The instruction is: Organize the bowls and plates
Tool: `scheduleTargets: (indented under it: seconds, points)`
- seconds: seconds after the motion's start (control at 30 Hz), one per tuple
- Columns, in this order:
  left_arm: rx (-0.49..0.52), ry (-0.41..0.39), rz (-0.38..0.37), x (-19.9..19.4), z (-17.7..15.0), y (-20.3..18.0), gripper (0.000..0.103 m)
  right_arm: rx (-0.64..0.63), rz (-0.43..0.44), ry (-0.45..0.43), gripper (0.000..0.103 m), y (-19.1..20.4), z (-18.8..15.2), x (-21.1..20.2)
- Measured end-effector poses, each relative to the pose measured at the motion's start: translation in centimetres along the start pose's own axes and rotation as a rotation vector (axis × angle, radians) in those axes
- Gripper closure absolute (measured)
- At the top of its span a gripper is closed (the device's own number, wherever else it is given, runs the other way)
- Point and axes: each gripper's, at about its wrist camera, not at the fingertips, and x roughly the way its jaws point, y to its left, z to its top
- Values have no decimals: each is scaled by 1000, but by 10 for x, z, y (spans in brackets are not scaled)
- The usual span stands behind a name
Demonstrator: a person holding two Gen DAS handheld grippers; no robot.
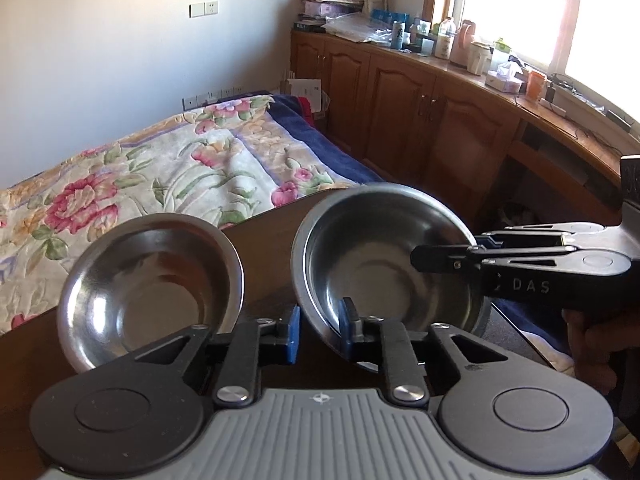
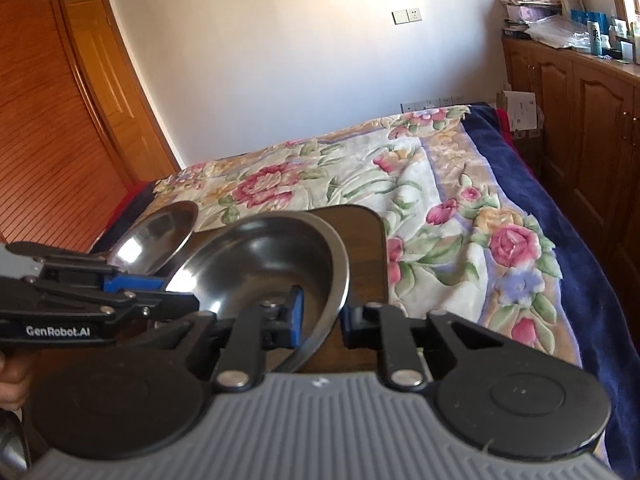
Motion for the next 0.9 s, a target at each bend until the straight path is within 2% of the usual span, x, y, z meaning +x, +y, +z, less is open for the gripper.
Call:
scheduleTargets:
  seconds: [0.37,0.9]
  points:
    - [3,-101,8,-59,10,-1,83,-60,2,-82,82,31,18,-36]
    - [11,-217,19,-155,-13,-6,83,-134,13,-162,82,79,26,-86]
